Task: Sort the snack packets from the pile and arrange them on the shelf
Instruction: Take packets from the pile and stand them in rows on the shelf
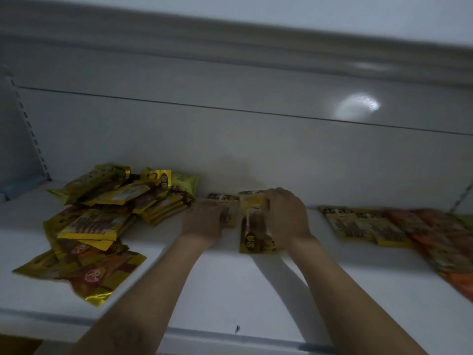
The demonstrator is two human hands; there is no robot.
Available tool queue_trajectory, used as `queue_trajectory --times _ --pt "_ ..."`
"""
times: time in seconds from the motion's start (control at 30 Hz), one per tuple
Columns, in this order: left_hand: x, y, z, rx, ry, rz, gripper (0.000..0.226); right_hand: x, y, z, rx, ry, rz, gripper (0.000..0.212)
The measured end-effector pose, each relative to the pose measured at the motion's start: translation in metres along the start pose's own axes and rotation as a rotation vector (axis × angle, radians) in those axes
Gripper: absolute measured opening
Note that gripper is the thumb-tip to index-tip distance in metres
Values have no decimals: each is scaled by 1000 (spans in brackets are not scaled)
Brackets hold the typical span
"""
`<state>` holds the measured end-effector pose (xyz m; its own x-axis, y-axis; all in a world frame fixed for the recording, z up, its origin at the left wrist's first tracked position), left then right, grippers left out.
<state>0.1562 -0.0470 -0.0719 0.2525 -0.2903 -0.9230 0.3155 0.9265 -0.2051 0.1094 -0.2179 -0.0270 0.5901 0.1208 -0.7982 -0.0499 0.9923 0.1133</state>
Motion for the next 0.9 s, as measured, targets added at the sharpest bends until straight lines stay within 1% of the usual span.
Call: queue_trajectory --times 0.13,0.23,0.37,0.43,0.53,0.67,0.8,0.9 --pt "9 -4 4 12 34 62 38 9 1 -13 28 71 -4 21" --pt "10 -5 4 38 -6 96 35 15 3 -20 76 115 44 26" --pt "8 -2 4 37 -71 50 27 17 1 -26 102 168 82 34" --pt "9 1 2 60 -67 45 24 17 -1 -27 109 189 98 35" --pt "9 4 -1 96 -24 63 29 19 -4 -27 130 223 114 32" --pt "7 3 -3 101 -18 115 30 24 -4 -29 119 259 116 27" --pt "6 1 -5 62 -12 139 26 26 -5 -32 95 278 115 35" --pt "3 -2 -7 8 -22 159 35 28 -6 -33 73 281 133 38"
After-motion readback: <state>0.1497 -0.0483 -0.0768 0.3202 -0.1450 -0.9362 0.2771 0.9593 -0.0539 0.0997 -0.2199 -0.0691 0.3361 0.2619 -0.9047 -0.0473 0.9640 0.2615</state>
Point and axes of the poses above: each hand's wrist, its own z-axis towards the middle knuckle, its own x-axis out of the palm, y = z × x, the point moved 2 cm from there along z, towards the middle knuckle, and after that the axes turned 7 degrees about -y, right-handed, at the moved point
